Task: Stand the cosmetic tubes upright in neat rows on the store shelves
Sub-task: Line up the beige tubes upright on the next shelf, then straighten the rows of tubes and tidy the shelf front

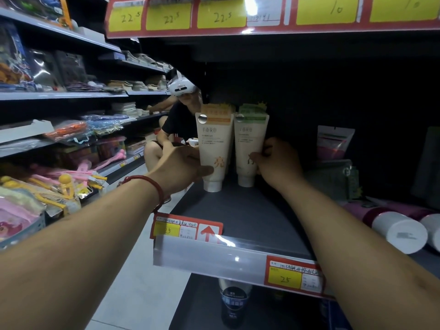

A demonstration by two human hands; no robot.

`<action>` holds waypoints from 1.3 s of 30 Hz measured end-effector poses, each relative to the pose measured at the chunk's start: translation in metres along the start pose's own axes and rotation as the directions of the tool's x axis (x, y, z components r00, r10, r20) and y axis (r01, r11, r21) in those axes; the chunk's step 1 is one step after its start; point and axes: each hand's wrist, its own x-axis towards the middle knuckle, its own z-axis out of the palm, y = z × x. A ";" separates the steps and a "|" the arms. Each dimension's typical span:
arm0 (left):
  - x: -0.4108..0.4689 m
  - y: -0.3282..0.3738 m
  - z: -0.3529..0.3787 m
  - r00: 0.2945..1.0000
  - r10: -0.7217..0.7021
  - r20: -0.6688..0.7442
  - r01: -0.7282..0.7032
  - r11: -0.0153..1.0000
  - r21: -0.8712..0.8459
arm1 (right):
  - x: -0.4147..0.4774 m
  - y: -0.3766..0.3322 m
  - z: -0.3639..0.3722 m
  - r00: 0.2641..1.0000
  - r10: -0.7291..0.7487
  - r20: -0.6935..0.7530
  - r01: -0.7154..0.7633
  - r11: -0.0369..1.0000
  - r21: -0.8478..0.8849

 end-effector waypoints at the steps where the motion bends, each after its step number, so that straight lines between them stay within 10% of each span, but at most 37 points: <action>1: -0.001 0.000 0.000 1.000 -0.004 0.003 0.004 1.000 0.022 | 0.000 0.000 0.000 1.000 -0.003 -0.004 0.003 1.000 -0.010; 20: -0.059 0.029 0.012 0.991 0.070 -0.111 -0.013 0.893 0.449 | -0.016 -0.004 -0.015 0.999 -0.028 0.026 0.030 0.997 -0.071; 39: -0.062 0.115 0.091 0.966 0.240 0.092 -0.252 0.816 0.520 | -0.044 0.041 -0.172 0.973 -0.142 0.184 0.199 0.919 -0.341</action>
